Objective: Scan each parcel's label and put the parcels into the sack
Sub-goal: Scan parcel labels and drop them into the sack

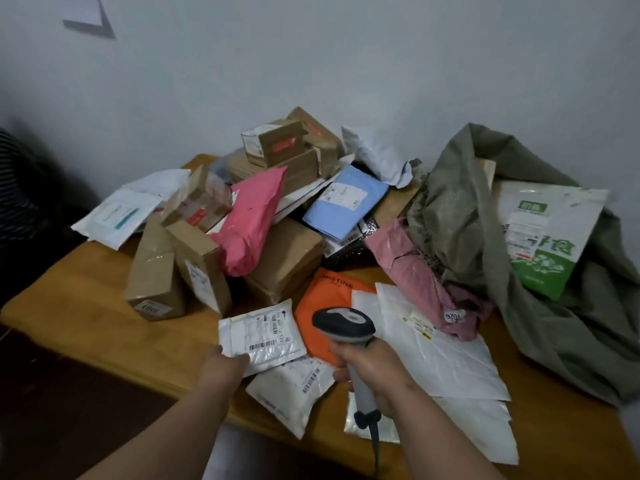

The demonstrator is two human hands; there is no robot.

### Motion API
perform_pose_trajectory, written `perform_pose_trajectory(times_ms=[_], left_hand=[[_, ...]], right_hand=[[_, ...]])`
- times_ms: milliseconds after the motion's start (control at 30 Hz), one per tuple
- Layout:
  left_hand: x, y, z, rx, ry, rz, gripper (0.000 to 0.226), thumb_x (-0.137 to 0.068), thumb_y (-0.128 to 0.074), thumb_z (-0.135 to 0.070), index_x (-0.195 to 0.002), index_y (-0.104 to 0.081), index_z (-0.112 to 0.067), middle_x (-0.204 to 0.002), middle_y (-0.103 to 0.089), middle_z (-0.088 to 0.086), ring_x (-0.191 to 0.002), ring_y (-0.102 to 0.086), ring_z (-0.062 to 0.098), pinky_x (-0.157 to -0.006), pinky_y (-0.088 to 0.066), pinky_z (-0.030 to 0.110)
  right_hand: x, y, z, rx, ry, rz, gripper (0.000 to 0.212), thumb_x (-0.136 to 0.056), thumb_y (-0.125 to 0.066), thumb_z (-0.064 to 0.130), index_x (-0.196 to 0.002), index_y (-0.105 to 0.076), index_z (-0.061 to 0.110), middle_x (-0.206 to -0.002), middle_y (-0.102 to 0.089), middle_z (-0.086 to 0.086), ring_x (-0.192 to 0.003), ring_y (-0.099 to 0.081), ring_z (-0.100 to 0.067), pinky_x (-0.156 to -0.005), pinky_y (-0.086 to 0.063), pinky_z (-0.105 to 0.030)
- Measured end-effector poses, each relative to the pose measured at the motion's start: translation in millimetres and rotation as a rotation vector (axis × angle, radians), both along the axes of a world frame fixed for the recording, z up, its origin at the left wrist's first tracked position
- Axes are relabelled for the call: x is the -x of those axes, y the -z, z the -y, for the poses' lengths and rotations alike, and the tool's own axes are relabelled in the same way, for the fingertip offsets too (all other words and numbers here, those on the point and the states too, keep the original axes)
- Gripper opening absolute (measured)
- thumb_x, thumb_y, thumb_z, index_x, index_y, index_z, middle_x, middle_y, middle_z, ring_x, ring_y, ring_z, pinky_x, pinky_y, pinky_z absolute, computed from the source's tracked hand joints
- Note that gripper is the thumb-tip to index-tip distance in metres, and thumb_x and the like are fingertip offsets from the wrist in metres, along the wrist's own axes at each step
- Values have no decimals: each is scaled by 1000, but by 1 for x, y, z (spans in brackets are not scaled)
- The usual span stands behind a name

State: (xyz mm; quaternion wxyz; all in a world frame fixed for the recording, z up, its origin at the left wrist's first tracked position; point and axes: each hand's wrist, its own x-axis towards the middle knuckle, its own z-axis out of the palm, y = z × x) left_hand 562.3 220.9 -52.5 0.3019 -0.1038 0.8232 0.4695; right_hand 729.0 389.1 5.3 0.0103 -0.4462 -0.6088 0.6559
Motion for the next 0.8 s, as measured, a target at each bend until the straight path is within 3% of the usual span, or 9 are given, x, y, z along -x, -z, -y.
perform_pose_trajectory(times_ms=[67,167,300,400,533,600,667,733,800], left_hand=[[2,10,0,-27,-47,38,43,-93,-62,-4,-134,-48,-3,-123,-61,18,-76,-55,17,-57,-41,27],[8,23,-4,-71,-125,86,43,-92,-63,-1,-131,-46,-6,-108,-59,11,-73,-55,17,-55,-42,29],[19,32,-8,-76,-183,122,34,-92,-67,-8,-121,-49,-6,-105,-59,12,-81,-56,24,-66,-46,36],[27,36,-9,-92,-224,223,33,-94,-68,-17,-119,-58,1,-115,-64,20,-98,-62,35,-77,-52,42],[30,31,-11,-154,-196,311,21,-93,-70,-22,-99,-65,-3,-98,-69,16,-85,-66,32,-62,-52,36],[32,28,-13,-160,-169,330,14,-92,-71,-16,-93,-65,-3,-95,-69,18,-82,-65,33,-61,-53,36],[32,23,-13,-199,-149,351,7,-93,-68,-8,-89,-64,-5,-87,-69,16,-73,-64,28,-51,-52,30],[31,17,-13,-295,-144,402,5,-94,-63,-1,-91,-63,-6,-86,-72,15,-69,-67,26,-45,-53,27],[31,11,-11,-410,-117,462,13,-95,-58,2,-100,-65,-7,-89,-76,14,-72,-73,26,-51,-57,31]], right_hand=[[7,10,3,17,-11,-10,42,-83,-79,42,-117,-63,22,-101,-73,0,-82,-75,-16,-80,-60,-38],[16,24,6,47,11,-27,39,-82,-80,43,-114,-63,28,-96,-73,9,-83,-74,-12,-90,-59,-44],[30,39,8,89,69,-34,37,-83,-80,40,-114,-66,25,-100,-75,4,-91,-72,-16,-71,-58,-32],[40,47,13,136,94,-18,36,-86,-78,33,-118,-67,21,-105,-73,0,-97,-69,-19,-72,-56,-31],[52,52,20,188,123,-17,32,-87,-79,30,-115,-66,22,-106,-72,0,-97,-69,-19,-70,-56,-30],[55,53,23,196,146,-34,25,-87,-78,29,-108,-65,28,-106,-72,1,-97,-69,-18,-68,-56,-30],[56,53,26,219,184,-49,25,-86,-79,29,-108,-66,28,-106,-72,1,-99,-69,-18,-69,-56,-31],[56,51,28,249,240,-69,28,-85,-80,29,-109,-68,25,-105,-73,-3,-99,-69,-22,-69,-56,-33],[54,48,30,291,302,-106,33,-79,-84,31,-108,-71,21,-99,-75,-6,-96,-69,-26,-71,-55,-36]])
